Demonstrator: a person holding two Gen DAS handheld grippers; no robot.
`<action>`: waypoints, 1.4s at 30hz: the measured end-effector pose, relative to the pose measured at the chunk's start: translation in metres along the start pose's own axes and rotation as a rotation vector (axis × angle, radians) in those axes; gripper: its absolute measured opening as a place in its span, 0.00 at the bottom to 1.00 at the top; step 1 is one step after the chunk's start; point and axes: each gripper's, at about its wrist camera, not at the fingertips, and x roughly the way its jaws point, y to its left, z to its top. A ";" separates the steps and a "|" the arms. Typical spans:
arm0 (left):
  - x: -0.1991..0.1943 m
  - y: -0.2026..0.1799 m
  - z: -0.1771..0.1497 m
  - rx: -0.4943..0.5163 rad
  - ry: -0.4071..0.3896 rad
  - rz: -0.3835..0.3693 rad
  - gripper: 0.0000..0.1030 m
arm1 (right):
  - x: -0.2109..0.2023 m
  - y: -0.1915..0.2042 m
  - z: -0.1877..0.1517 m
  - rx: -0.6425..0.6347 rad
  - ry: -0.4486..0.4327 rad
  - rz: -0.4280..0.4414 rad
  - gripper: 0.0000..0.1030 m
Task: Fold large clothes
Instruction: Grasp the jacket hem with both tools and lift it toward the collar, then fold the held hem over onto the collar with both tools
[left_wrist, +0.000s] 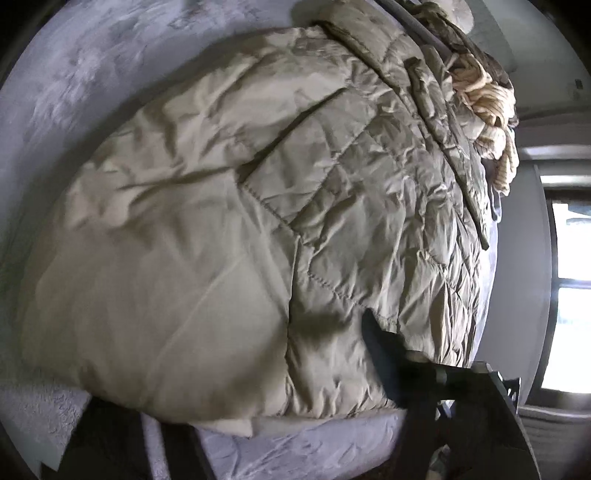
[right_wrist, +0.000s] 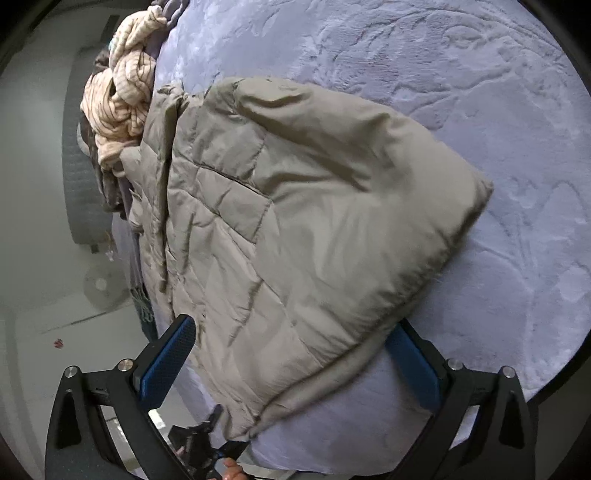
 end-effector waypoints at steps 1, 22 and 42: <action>-0.001 -0.001 0.001 0.011 0.004 -0.002 0.31 | 0.001 0.000 0.001 0.008 0.003 0.008 0.89; -0.076 -0.076 0.029 0.231 -0.186 0.060 0.17 | 0.001 0.065 0.028 -0.231 0.070 -0.072 0.08; -0.108 -0.217 0.168 0.372 -0.508 0.145 0.17 | -0.004 0.307 0.102 -0.792 -0.071 -0.030 0.06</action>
